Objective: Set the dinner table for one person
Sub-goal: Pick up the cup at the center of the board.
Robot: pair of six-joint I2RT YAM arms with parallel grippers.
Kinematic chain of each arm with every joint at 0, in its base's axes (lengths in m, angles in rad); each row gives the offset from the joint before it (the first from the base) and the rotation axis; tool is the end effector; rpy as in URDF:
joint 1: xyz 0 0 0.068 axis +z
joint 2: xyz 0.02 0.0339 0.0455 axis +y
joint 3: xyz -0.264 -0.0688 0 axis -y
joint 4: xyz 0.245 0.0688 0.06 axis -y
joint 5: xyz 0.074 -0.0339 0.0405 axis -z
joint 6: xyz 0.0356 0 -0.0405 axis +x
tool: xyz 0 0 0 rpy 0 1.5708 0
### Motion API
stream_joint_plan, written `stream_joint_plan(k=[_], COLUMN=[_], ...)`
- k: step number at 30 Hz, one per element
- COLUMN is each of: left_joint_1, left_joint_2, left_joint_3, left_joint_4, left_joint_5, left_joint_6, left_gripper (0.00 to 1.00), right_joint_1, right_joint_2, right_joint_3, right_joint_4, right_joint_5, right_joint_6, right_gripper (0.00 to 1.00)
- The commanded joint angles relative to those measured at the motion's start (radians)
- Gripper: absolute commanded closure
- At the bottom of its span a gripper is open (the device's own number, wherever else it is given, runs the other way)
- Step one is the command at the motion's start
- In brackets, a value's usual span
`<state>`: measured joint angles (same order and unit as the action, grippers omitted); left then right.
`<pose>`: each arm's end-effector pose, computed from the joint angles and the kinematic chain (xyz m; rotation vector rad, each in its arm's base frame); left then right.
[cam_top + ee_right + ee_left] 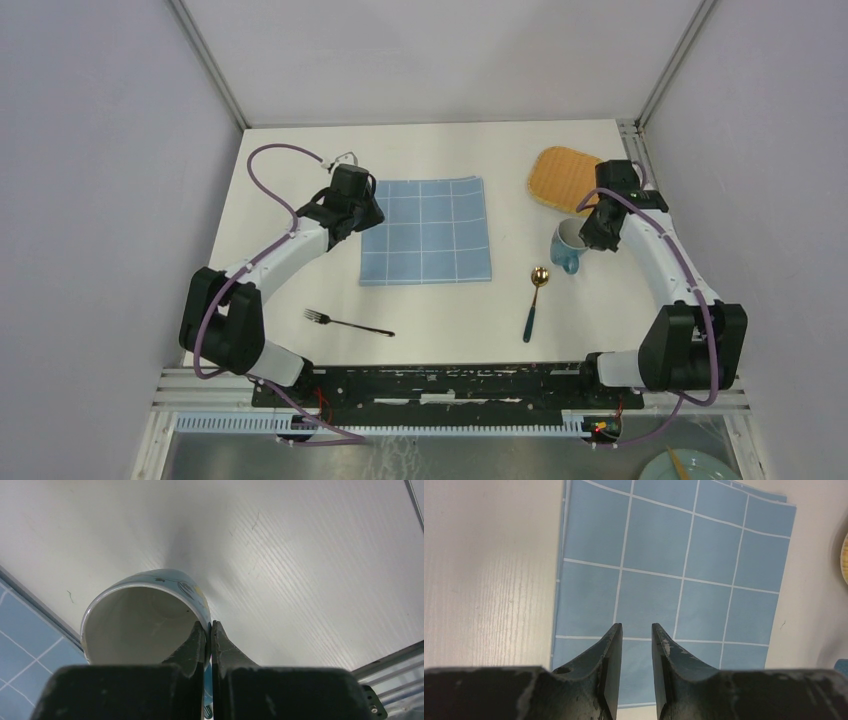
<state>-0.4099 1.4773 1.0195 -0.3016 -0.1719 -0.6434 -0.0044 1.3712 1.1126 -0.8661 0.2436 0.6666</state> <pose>0.2966 -0.1222 0.2468 -0.3583 2.3121 -0.3306 0.2666 -0.0098 0.2697 0.9387 2.4694 -0.1110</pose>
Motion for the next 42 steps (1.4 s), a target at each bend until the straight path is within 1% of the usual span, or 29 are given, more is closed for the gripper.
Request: stream_joint_plan(k=[1,10,13,18,22,31,36,42], left_joint_1=[0.004,0.004,0.002,0.003,0.003,0.003,0.003,0.003], left_joint_2=[-0.007,-0.001,0.005,0.01,0.009,0.017,0.022,0.032], left_joint_3=[0.005,-0.005,-0.006,-0.006,-0.003,-0.001,0.007,0.015], left_joint_4=[0.049,0.065,0.066,0.065,0.061,0.059,0.054,0.054], left_joint_5=[0.009,0.022,0.024,0.025,0.024,0.02,0.015,0.017], left_joint_6=[-0.001,-0.01,-0.014,-0.015,-0.015,-0.014,-0.011,-0.01], left_gripper=[0.65,0.65,0.66,0.66,0.66,0.66,0.66,0.66], right_joint_1=[0.032,0.08,0.11,0.182,0.24,0.408,0.47,0.505], right_joint_2=[-0.076,-0.185,-0.193,-0.174,-0.126,-0.044,-0.029,-0.032], right_joint_3=[-0.027,-0.115,-0.123,-0.08,-0.032,0.025,0.028,0.028], right_joint_4=[-0.032,-0.076,-0.074,-0.067,-0.075,-0.084,-0.1,-0.132], right_joint_5=[0.013,-0.002,-0.017,-0.014,-0.015,0.008,0.012,0.008], right_joint_6=[0.021,0.033,0.037,0.033,0.027,0.056,0.076,0.091], right_gripper=[1.0,1.0,1.0,1.0,1.0,1.0,1.0,1.0])
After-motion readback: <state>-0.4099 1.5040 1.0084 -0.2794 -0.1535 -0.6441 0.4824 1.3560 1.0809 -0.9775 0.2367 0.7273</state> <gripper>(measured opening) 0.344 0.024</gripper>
